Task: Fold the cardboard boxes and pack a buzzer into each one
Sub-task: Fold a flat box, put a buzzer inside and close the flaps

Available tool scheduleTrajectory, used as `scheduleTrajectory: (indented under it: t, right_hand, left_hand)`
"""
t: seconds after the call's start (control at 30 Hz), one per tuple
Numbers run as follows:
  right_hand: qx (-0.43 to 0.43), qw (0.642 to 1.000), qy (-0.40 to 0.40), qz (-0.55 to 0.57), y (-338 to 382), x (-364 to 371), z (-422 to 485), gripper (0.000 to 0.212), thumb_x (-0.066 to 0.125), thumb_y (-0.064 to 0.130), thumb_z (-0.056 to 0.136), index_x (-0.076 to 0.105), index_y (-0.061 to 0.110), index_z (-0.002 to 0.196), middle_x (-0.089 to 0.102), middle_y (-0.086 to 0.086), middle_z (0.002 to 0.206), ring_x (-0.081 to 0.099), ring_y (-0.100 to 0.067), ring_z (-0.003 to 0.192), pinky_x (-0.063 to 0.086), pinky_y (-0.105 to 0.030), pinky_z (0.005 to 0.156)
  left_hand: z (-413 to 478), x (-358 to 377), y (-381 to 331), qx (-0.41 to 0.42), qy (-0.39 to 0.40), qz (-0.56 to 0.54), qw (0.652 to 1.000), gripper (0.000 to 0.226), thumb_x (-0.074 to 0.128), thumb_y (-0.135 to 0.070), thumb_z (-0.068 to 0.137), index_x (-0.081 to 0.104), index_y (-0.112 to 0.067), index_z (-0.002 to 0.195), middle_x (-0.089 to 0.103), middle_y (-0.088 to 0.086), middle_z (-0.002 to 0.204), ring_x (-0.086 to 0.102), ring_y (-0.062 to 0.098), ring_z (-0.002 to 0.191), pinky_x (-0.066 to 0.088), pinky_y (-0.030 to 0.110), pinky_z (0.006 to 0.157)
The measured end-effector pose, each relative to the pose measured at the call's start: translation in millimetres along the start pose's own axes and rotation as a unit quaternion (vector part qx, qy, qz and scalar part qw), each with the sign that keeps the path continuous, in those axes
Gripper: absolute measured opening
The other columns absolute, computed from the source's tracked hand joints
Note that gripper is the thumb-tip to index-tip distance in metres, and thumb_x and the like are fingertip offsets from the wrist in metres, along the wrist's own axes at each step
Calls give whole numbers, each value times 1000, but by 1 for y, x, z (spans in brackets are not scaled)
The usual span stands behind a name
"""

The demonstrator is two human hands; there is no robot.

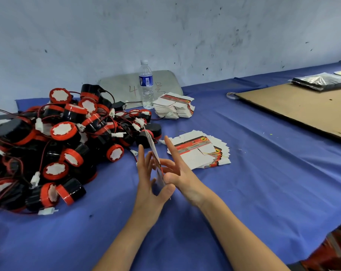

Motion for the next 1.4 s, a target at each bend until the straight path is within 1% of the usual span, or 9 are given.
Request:
scheduleTrajectory:
  t: [0.1,0.2,0.37,0.47,0.6,0.93,1.1,1.27,1.4]
  right_hand:
    - [-1,1000,-5,2,-1,-3,-1,106,68,40,58,14,49,149,58,-4,128,60,-10,116,49,-24,96]
    - [-24,999,-24,22,-2,-4,0,97,74,38,62,26,44,146,64,11,124,61,-13,117,49,-28,96]
    - [-29,993,-110,21,5,-8,-3,41,77,36,68,65,32,107,74,8,103,69,-10,99,52,-18,79]
    - [-24,992,-124,2,3,-9,-2,12,70,25,85,74,34,93,74,8,100,68,-12,99,53,-25,86]
    - [-16,989,-144,-9,1,-9,-2,18,59,14,95,70,28,97,73,11,97,66,-7,95,50,-24,86]
    - [-24,995,-71,60,5,2,-1,35,60,41,86,55,53,118,65,11,123,63,-9,111,54,-24,81]
    - [-46,995,-65,57,2,3,2,43,58,47,83,50,60,124,60,14,129,60,-11,116,51,-32,93]
    - [-51,994,-94,36,-2,-4,2,48,55,37,90,45,46,136,70,18,109,65,-6,105,54,-29,87]
    - [-54,988,-134,-47,0,-4,1,39,57,34,86,60,35,125,62,3,126,59,-17,114,48,-38,97]
  left_hand:
    - [2,-1,1,6,-1,1,1000,98,69,-48,68,8,-53,145,20,-21,157,35,16,141,38,54,109]
    - [4,-4,0,6,-34,0,999,103,74,-43,66,10,-51,146,34,-34,145,42,6,135,46,38,104]
    - [6,-11,-2,-13,-133,50,990,113,85,-53,60,19,-39,150,48,-43,126,50,-10,120,48,16,92]
    - [6,-19,1,-27,-198,81,976,86,83,-40,68,35,-46,139,54,-46,111,54,-17,107,46,6,83]
    - [6,-21,3,-6,-232,126,964,63,74,-10,83,43,-56,112,58,-46,99,56,-20,93,41,-1,72]
    - [9,-16,-2,-52,-134,2,990,84,66,-36,75,24,-30,148,47,-25,135,53,-11,116,45,7,84]
    - [6,-4,-12,-46,-37,-9,998,81,64,-24,84,18,-21,151,39,-22,143,47,-14,121,45,8,87]
    - [0,-2,-10,-116,3,-83,990,67,47,-35,86,32,-13,148,50,1,143,54,10,124,49,25,97]
    - [-8,-1,-4,-188,-4,-115,975,28,40,-20,93,57,-16,116,66,6,118,67,13,101,55,21,75]
Point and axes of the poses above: each hand's wrist, its own z-axis towards the middle knuckle, its own x-axis out of the palm, y = z × x, the point moved 2 cm from there along z, towards the middle knuckle
